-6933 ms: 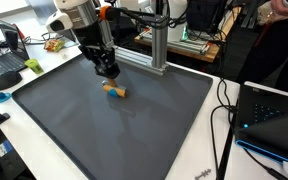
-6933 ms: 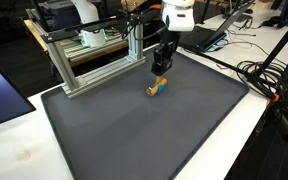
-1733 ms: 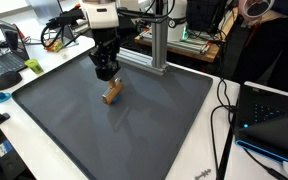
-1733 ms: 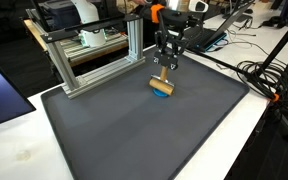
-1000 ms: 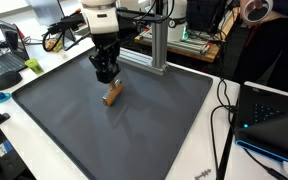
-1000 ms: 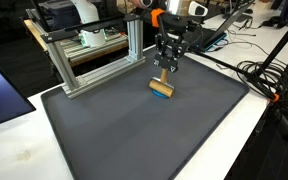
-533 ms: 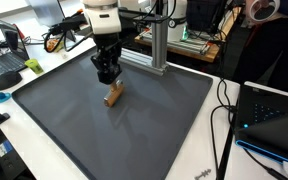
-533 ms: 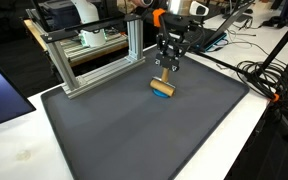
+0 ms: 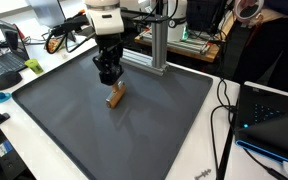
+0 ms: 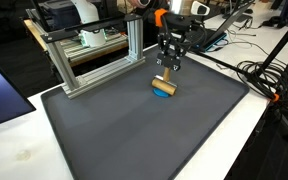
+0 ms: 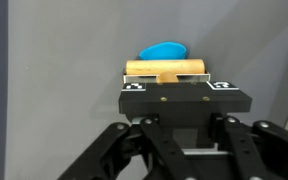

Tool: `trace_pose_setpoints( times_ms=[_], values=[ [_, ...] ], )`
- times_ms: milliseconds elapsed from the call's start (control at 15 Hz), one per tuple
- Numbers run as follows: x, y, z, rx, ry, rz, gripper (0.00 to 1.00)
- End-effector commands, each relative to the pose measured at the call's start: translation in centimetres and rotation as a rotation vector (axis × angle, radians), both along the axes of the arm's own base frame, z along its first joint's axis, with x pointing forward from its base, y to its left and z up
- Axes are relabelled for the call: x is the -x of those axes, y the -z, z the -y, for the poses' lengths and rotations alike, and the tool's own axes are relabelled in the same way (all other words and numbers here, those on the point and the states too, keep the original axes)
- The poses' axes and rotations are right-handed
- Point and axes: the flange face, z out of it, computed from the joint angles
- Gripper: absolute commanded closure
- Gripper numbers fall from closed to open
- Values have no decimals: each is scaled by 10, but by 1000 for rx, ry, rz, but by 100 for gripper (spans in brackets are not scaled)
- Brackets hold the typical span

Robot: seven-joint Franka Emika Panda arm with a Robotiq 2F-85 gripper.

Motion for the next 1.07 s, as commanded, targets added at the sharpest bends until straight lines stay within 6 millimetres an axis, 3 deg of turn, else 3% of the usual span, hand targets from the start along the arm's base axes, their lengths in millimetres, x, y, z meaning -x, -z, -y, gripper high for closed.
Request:
trace_pose_setpoints(
  times_ms=[0,667,1000],
  values=[
    [-6,4,18,-7,18,20,78],
    [-8,11,42,22,46,26,78],
    [-5,7,23,9,10,33,78]
  ],
)
